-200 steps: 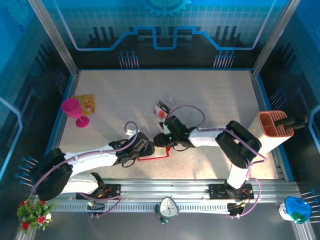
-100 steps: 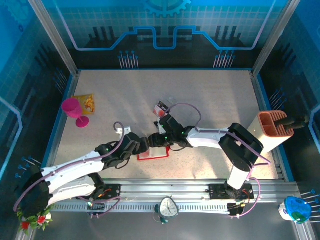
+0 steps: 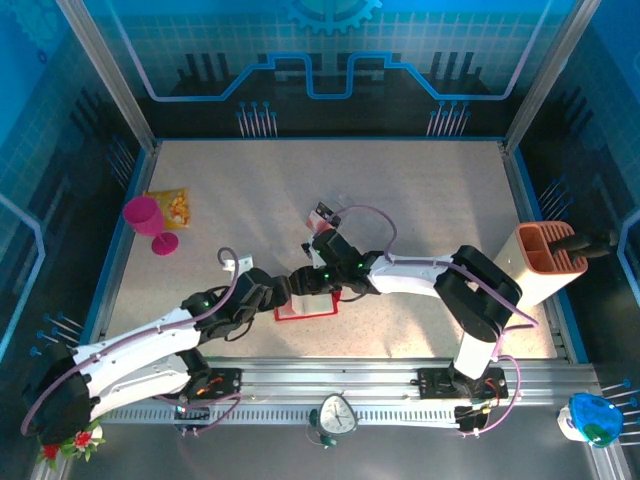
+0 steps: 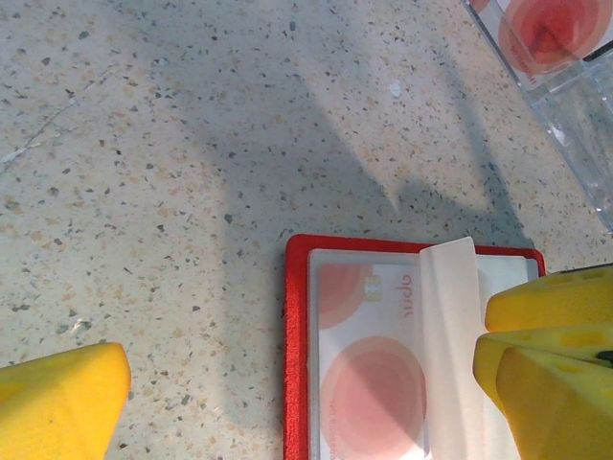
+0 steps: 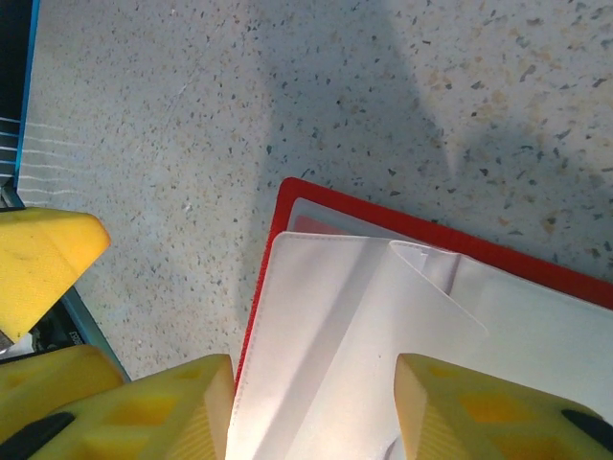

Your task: Put the credit cards into the card holder

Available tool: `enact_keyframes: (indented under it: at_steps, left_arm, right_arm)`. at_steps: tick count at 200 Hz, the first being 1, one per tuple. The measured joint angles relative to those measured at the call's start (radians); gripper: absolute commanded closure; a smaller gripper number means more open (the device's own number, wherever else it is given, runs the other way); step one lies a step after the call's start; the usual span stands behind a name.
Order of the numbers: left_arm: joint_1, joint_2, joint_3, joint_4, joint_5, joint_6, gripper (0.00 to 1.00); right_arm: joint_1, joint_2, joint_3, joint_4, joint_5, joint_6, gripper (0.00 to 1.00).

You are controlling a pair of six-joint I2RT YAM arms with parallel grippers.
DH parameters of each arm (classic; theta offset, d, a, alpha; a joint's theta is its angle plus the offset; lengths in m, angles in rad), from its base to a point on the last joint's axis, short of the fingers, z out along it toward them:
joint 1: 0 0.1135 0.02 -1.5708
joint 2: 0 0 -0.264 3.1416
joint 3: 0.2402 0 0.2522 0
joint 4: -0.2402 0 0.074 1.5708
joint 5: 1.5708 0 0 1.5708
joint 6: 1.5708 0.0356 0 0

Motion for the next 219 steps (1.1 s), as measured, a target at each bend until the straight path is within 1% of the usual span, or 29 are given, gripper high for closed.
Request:
enact_keyframes:
  at_steps: [74, 124, 170, 194, 219]
  left_arm:
    - [0.011, -0.084, -0.01, -0.063, -0.022, -0.002, 0.01]
    - [0.021, -0.091, -0.016, -0.079, -0.027, -0.001, 0.01]
    - [0.023, -0.059, -0.016, -0.077, -0.027, -0.001, 0.01]
    - [0.027, -0.04, -0.016, -0.071, -0.027, 0.0, 0.01]
    - [0.027, -0.016, -0.016, -0.062, -0.026, 0.0, 0.01]
  right_arm:
    - [0.015, 0.009, 0.018, 0.017, -0.003, 0.015, 0.49]
    - [0.005, -0.025, 0.016, -0.012, 0.002, 0.005, 0.49]
    - [-0.05, -0.136, -0.058, -0.036, 0.02, -0.021, 0.49]
    - [-0.099, -0.214, -0.117, -0.063, 0.027, -0.036, 0.49]
    - [-0.159, -0.276, -0.128, -0.113, 0.033, -0.068, 0.49]
